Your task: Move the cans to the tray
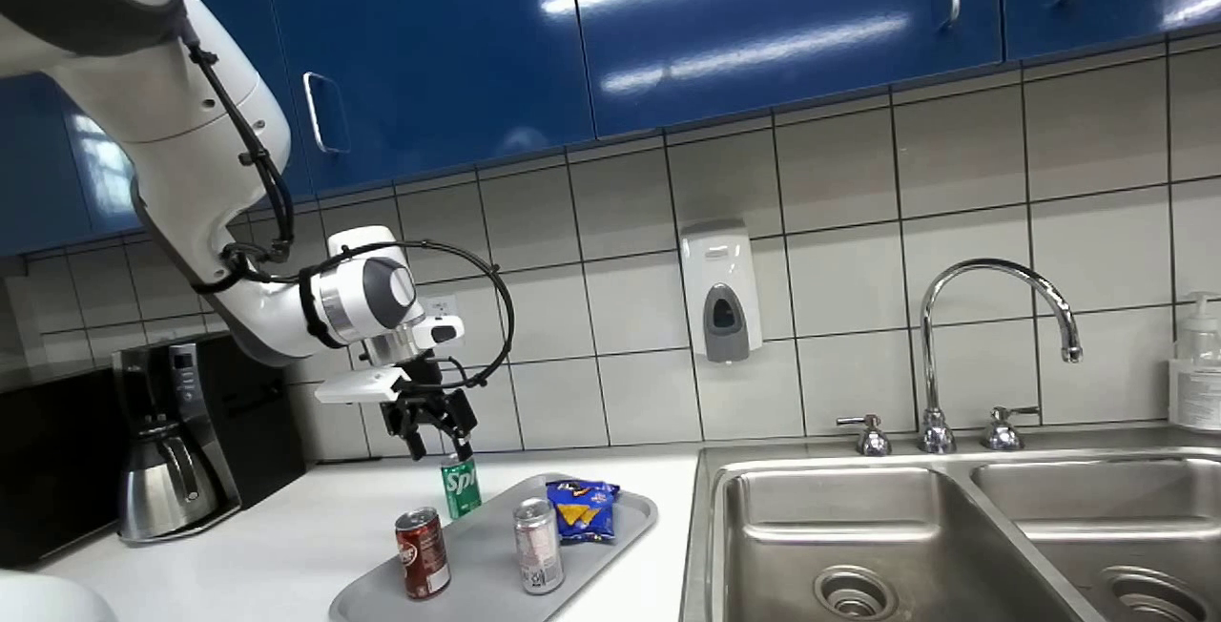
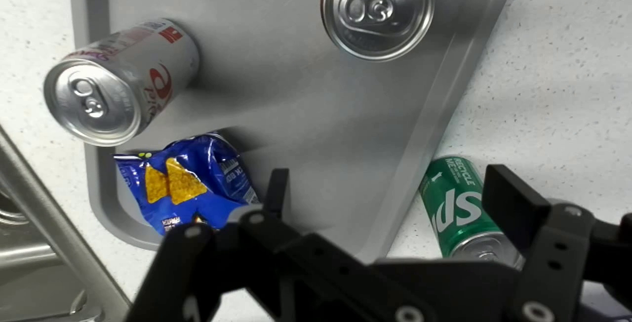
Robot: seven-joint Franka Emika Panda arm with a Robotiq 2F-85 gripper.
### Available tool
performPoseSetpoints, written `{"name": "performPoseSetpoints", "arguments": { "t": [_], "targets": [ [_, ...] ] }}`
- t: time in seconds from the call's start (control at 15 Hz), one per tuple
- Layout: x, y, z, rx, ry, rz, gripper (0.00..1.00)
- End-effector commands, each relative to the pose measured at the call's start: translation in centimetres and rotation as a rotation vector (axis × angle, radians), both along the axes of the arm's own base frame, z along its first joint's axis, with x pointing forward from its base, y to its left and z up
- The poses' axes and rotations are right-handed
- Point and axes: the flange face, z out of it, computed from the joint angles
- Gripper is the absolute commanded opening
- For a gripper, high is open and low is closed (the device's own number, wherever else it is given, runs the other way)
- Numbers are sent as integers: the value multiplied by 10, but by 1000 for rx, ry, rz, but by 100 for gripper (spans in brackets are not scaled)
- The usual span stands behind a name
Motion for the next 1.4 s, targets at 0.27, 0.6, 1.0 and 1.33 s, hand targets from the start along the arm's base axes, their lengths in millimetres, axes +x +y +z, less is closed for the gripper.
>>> {"name": "performPoseSetpoints", "arguments": {
  "t": [0.27, 0.6, 1.0, 1.33],
  "targets": [
    [8, -3, -2, 10, 0, 10, 100],
    [52, -9, -11, 21, -46, 48, 100],
    [88, 3, -22, 63, -58, 78, 100],
    [112, 23, -31, 104, -70, 83, 100]
  ]
}}
